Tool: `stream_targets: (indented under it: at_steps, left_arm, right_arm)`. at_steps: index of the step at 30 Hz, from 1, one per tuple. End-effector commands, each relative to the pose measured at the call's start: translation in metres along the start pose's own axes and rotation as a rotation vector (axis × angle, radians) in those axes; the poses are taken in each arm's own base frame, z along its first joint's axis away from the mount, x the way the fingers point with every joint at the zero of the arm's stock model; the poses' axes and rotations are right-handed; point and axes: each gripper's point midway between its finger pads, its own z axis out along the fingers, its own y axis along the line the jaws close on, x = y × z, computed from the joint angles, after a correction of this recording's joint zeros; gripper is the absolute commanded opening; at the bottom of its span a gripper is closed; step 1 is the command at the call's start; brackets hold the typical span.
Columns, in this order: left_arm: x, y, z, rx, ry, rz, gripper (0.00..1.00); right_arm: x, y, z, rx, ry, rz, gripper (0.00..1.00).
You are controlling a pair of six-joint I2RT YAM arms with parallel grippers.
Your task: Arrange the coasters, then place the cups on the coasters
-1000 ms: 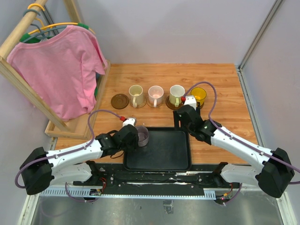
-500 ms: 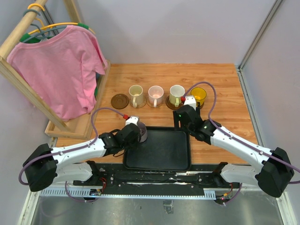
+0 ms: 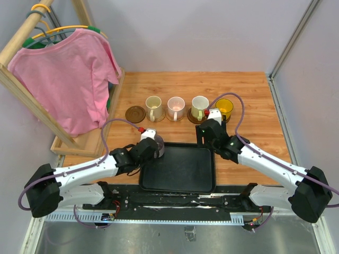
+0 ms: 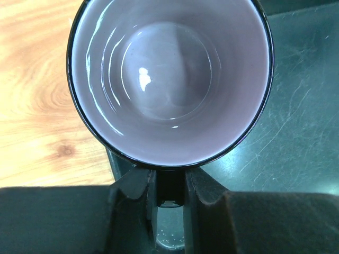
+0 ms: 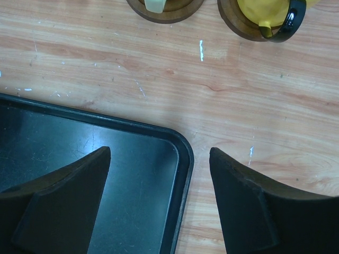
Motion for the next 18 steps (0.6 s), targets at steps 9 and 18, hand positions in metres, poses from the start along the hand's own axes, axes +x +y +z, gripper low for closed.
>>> stream_targets:
  at_steps: [9,18]
  left_arm:
    - [-0.089,0.018,-0.038,-0.149,-0.300,-0.080,0.01]
    - [-0.124,0.080,-0.023,-0.300,-0.360,-0.179,0.01]
  right_arm:
    - [0.008,-0.021,0.005,0.077,-0.007,-0.010,0.77]
    - [0.011,-0.036,0.005,0.097,-0.024,0.003,0.77]
